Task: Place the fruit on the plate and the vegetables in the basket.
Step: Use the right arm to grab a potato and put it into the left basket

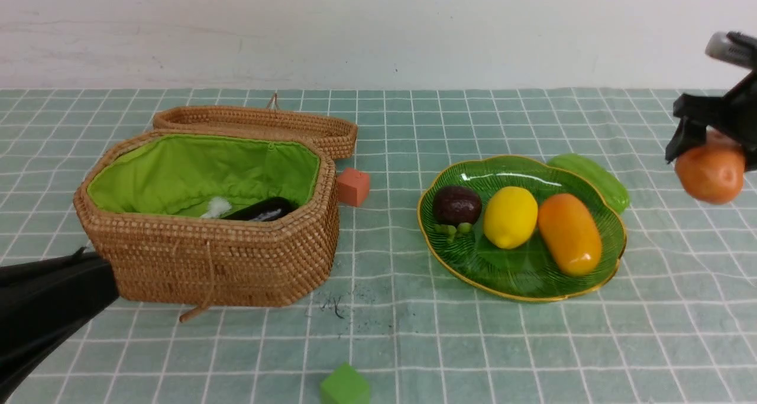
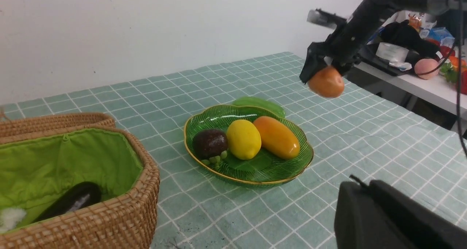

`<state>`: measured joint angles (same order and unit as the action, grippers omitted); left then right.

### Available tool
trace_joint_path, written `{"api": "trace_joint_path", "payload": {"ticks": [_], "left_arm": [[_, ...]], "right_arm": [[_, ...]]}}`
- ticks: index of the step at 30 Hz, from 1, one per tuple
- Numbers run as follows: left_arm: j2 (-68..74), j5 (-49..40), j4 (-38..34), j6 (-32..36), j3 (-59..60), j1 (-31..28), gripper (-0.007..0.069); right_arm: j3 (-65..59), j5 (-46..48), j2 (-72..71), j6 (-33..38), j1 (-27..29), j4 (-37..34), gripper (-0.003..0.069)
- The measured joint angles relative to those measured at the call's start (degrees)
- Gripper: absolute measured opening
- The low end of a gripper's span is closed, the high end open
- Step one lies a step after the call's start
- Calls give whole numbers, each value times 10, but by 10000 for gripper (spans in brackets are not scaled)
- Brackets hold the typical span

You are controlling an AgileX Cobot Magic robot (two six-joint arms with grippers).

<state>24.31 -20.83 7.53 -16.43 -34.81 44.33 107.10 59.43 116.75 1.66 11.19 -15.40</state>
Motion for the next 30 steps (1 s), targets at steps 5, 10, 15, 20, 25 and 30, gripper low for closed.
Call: {"api": "trace_joint_path", "payload": {"ticks": [5, 10, 15, 20, 25, 30], "left_arm": [[0, -3, 7, 0, 0, 0, 23], [0, -13, 13, 0, 0, 0, 23], [0, -20, 13, 0, 0, 0, 24], [0, -24, 13, 0, 0, 0, 26], [0, -27, 14, 0, 0, 0, 29], [0, -28, 14, 0, 0, 0, 29]], "right_arm": [[0, 15, -46, 22, -20, 0, 581], [0, 37, -70, 26, -40, -2, 581], [0, 53, -70, 27, -54, 0, 581], [0, 66, -70, 27, -68, 2, 581], [0, 77, -73, 27, -75, 5, 581], [0, 86, -80, 27, -77, 9, 581]]}}
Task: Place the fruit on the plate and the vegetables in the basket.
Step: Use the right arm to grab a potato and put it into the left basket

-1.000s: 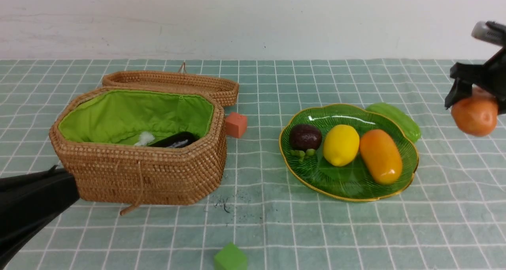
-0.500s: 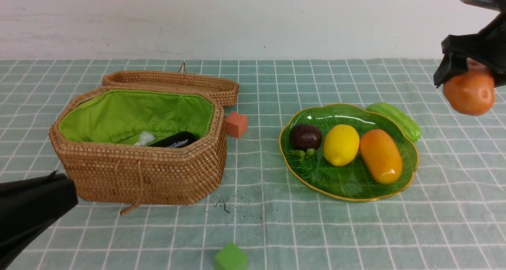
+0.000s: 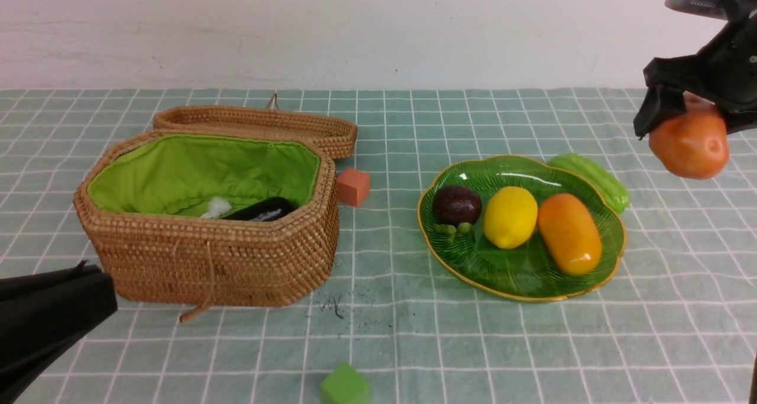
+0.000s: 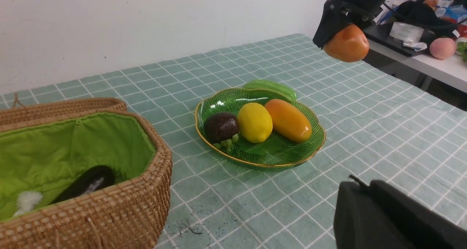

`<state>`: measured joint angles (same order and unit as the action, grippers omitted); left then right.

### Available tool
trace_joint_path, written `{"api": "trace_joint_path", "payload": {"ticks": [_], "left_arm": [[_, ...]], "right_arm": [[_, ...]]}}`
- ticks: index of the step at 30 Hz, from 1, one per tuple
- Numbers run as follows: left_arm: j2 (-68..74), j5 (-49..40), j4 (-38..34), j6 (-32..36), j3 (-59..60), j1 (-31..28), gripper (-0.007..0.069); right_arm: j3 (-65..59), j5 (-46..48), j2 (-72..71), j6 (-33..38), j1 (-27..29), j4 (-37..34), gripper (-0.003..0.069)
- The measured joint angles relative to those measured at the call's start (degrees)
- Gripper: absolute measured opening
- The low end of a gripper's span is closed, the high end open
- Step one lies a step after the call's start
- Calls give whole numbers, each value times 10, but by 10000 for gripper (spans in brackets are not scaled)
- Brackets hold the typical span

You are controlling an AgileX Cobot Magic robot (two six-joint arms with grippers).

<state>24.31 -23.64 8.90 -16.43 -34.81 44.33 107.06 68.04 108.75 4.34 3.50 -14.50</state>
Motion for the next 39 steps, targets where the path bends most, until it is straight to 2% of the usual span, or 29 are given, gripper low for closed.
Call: {"api": "trace_joint_path", "payload": {"ticks": [16, 20, 25, 29, 36, 39], "left_arm": [[0, -13, 0, -1, 0, 0, 32], [0, -14, 0, -1, 0, 0, 35], [0, -25, 0, -1, 0, 0, 36], [0, -50, 0, -1, 0, 0, 38], [0, -98, 7, -6, 0, 0, 39], [0, -114, 51, -51, 0, 0, 39]], "right_arm": [[-58, 12, -61, 0, -3, -1, 581], [-83, -6, -64, 8, -28, -8, 581], [-81, -60, -64, 76, -129, -62, 581], [-41, -126, -54, 167, -261, -114, 581], [90, -178, 32, 233, -379, -132, 581], [170, -201, 107, 248, -408, -133, 581]]}}
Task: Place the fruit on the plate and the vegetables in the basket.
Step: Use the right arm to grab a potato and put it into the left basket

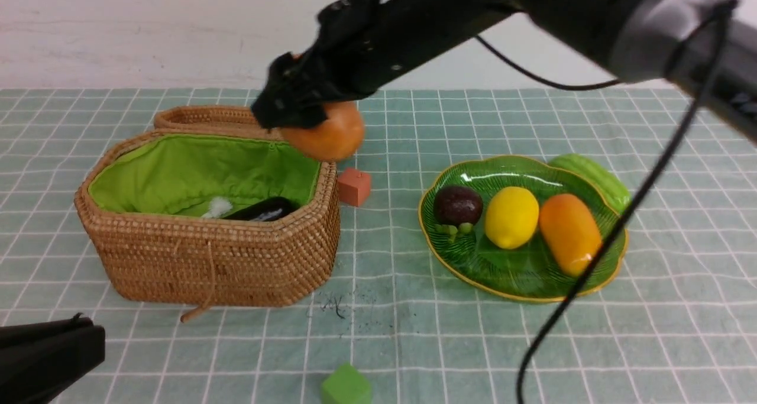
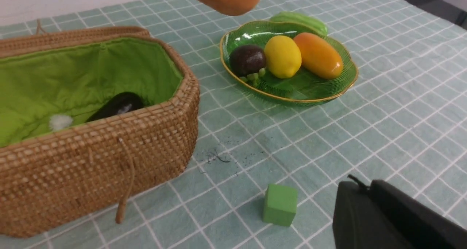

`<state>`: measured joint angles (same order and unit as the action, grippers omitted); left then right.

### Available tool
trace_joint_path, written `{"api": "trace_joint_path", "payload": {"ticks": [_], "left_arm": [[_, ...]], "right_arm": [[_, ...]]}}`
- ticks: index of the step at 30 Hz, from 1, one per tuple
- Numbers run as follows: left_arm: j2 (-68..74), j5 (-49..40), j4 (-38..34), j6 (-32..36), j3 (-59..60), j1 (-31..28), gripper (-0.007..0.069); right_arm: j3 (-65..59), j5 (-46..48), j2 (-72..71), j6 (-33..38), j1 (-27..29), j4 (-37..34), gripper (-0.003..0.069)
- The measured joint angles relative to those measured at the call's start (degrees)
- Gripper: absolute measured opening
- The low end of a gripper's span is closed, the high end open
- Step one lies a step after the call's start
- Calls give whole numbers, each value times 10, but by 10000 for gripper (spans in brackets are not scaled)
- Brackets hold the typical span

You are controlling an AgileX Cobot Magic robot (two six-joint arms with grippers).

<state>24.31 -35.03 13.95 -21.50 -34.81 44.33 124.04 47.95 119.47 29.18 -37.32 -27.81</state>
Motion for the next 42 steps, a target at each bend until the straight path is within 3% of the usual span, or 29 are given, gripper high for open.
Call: {"api": "trace_joint_path", "payload": {"ticks": [1, 6, 11, 21, 29, 35, 42], "left_arm": [[0, -3, 4, -5, 0, 0, 39], [0, -48, 143, -158, 0, 0, 39], [0, -75, 205, -224, 0, 0, 39], [0, -76, 212, -233, 0, 0, 39], [0, -77, 212, -233, 0, 0, 39], [0, -69, 212, -233, 0, 0, 39], [0, -64, 212, -233, 0, 0, 39]], "right_arm": [[5, 0, 0, 1, -1, 0, 581], [113, -26, 106, 5, -16, -21, 581], [158, -64, 159, 25, -16, -49, 581], [163, -95, 190, 51, -16, -69, 581], [164, -120, 195, 52, -16, -45, 583], [164, -121, 195, 52, -16, -39, 679], [164, -100, 183, 45, -16, -18, 637]]}}
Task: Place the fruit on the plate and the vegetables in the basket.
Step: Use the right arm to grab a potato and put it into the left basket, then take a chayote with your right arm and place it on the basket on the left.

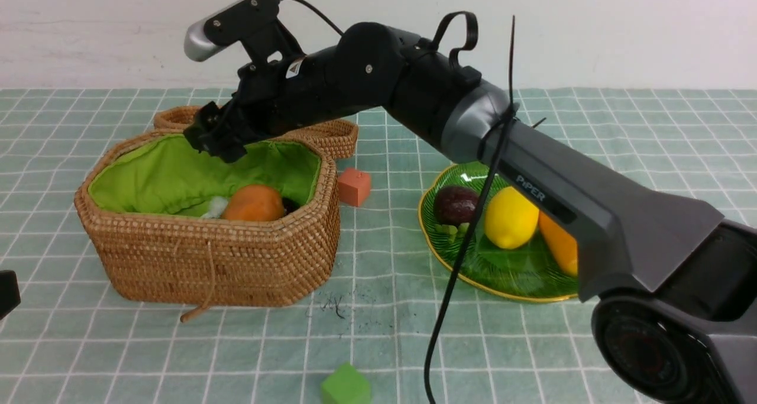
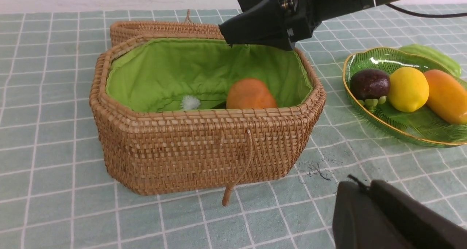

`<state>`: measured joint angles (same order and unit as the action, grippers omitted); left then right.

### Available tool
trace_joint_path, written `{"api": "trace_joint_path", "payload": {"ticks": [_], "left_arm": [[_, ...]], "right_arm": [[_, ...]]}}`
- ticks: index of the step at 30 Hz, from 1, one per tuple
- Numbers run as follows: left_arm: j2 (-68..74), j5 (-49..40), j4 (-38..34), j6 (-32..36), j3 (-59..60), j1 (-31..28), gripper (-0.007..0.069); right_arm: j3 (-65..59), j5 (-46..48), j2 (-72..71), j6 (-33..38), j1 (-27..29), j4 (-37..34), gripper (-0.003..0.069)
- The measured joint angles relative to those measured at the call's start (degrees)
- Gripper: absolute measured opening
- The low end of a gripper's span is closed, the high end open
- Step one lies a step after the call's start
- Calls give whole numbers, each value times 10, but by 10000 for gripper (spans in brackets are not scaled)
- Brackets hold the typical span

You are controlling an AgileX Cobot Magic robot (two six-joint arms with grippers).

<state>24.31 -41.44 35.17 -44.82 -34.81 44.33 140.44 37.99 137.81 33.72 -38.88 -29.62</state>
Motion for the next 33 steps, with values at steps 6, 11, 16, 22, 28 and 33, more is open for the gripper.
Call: {"api": "trace_joint_path", "payload": {"ticks": [6, 11, 16, 22, 28, 33], "left_arm": [[0, 18, -1, 0, 0, 0, 36], [0, 74, -37, 28, 0, 0, 36], [0, 120, -139, 125, 0, 0, 36], [0, 127, -240, 244, 0, 0, 36], [0, 141, -305, 330, 0, 0, 36], [0, 152, -319, 344, 0, 0, 36]], "right_arm": [[0, 128, -73, -37, 0, 65, 478], [2, 260, -145, -81, 0, 188, 253], [3, 337, -186, -135, 14, 354, 33], [-45, 341, -227, -215, 115, 420, -17], [-148, 340, -251, -243, 290, 367, -5], [-188, 327, -205, -226, 401, 263, 71]]}}
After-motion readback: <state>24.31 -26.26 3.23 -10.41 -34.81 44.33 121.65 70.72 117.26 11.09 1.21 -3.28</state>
